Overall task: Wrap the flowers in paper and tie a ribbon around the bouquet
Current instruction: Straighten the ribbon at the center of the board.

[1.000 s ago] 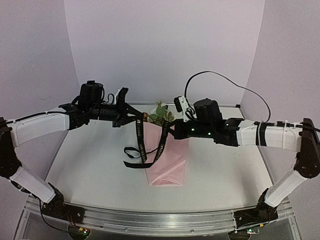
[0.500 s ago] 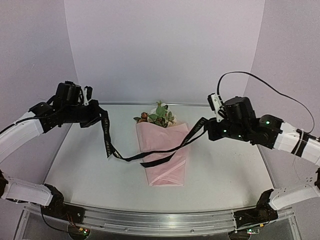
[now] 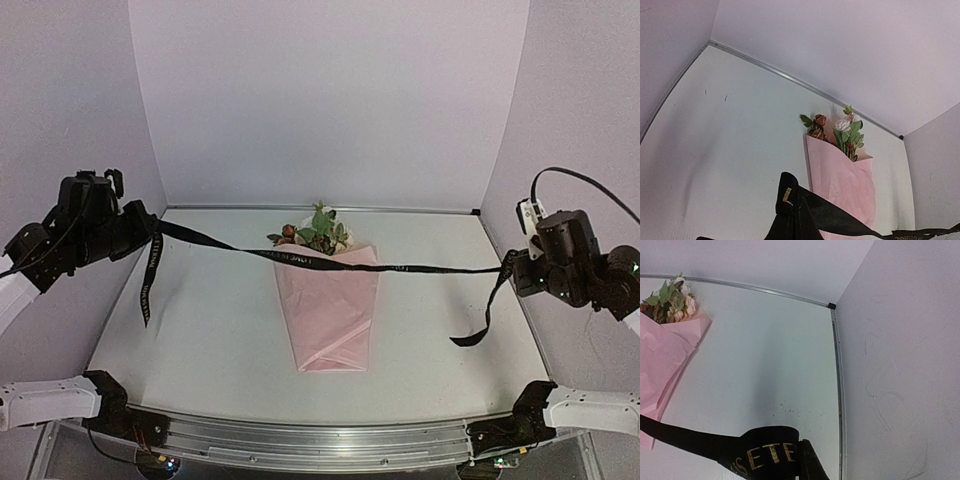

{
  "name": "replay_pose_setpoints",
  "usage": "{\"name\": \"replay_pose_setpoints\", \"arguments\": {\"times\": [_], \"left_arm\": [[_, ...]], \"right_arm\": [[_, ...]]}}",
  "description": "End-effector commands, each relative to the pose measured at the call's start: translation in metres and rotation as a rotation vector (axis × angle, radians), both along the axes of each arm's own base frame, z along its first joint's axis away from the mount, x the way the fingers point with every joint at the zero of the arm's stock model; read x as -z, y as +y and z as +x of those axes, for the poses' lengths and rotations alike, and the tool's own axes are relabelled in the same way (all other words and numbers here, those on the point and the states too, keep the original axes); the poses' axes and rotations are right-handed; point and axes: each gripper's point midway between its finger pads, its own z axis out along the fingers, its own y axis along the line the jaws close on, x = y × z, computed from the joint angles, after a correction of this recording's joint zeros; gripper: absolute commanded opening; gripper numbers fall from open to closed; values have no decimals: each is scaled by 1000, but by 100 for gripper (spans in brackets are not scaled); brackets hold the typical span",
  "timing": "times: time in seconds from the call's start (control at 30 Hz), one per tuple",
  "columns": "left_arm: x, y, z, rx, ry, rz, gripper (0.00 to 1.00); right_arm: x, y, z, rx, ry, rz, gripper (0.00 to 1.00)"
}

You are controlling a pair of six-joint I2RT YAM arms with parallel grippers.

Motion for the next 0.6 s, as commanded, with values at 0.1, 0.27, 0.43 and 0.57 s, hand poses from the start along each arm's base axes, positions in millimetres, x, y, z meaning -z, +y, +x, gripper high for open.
{"name": "replay_pose_setpoints", "arguments": {"times": [0.1, 0.27, 0.43, 0.57], "left_arm": [[80, -11, 1, 17, 198, 31, 0], [125, 8, 2, -94, 342, 148, 0], [138, 21, 4, -164, 377, 206, 0], [145, 24, 7, -183, 404, 222, 0]], "right_arm": [[98, -4, -5, 62, 214, -63, 57], [124, -3, -5, 120, 328, -52, 81], [144, 1, -8, 156, 459, 22, 88], [164, 2, -14, 217, 601, 86, 86]]}}
